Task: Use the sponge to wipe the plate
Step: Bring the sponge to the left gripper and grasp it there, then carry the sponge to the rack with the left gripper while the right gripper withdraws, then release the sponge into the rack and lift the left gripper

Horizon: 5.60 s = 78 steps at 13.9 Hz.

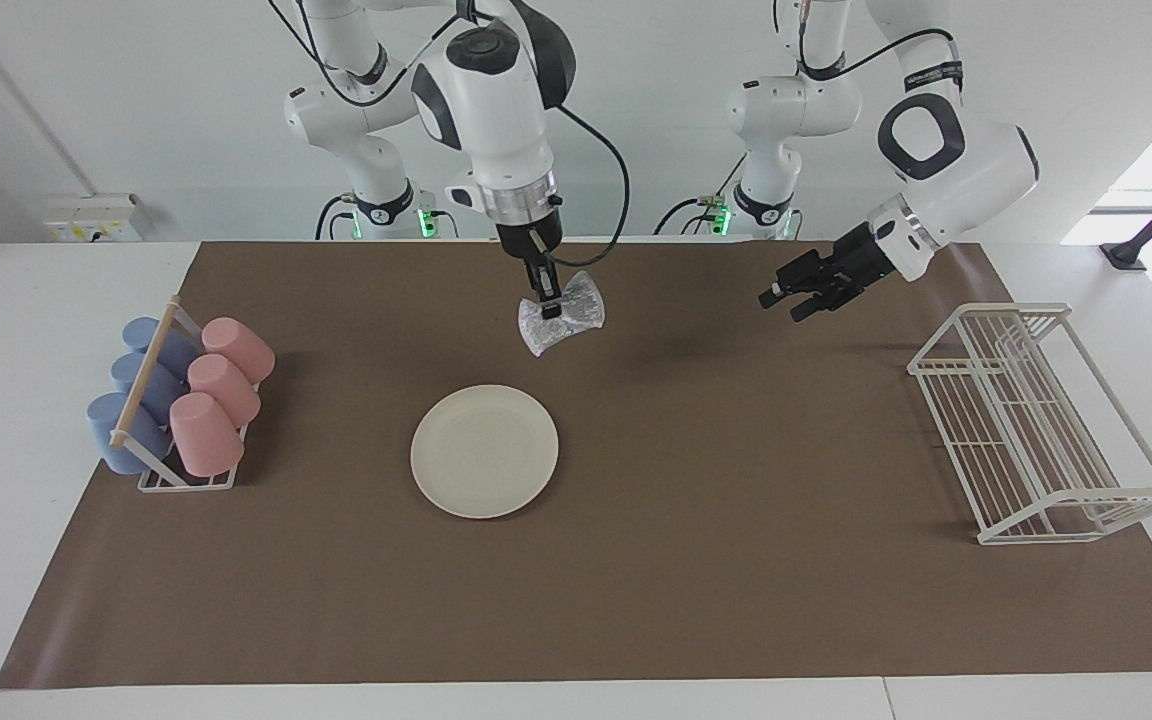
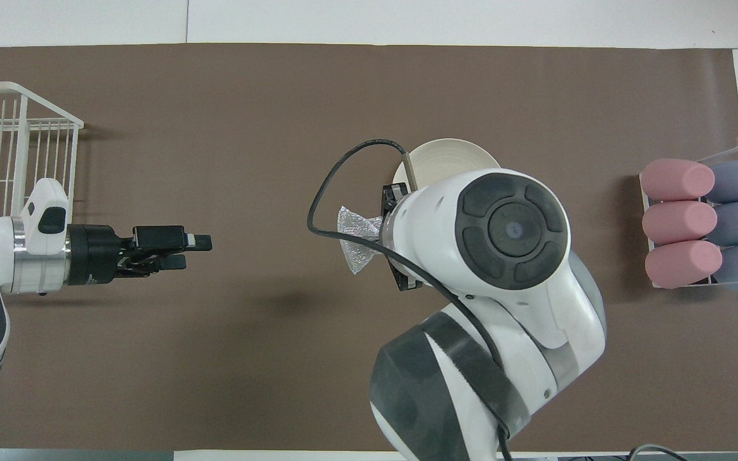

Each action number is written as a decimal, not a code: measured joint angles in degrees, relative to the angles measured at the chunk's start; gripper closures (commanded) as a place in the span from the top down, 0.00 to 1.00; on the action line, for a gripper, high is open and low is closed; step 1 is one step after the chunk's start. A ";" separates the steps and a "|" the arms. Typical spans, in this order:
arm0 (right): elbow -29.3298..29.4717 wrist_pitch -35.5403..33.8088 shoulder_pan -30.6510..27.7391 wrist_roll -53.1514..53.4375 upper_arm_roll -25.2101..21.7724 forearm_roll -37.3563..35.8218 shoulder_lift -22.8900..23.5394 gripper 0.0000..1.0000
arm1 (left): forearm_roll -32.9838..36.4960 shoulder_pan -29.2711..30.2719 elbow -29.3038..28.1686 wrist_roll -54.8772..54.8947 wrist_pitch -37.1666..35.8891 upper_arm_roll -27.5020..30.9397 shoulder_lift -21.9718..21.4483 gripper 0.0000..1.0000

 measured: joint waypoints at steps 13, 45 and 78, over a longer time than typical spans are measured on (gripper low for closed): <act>5.16 -7.36 0.52 1.19 0.21 -0.04 0.44 0.00 | -24.72 -9.05 0.42 0.31 -1.06 -0.07 -0.05 1.00; 2.86 -19.02 -15.19 -48.82 -0.86 -0.80 -5.05 1.00 | -11.27 -11.94 4.09 -7.71 2.62 1.38 3.54 0.00; 3.14 -20.37 -28.47 -123.19 -11.12 -3.54 -5.57 1.00 | 109.93 -2.98 30.91 -29.27 -13.64 0.98 22.84 0.00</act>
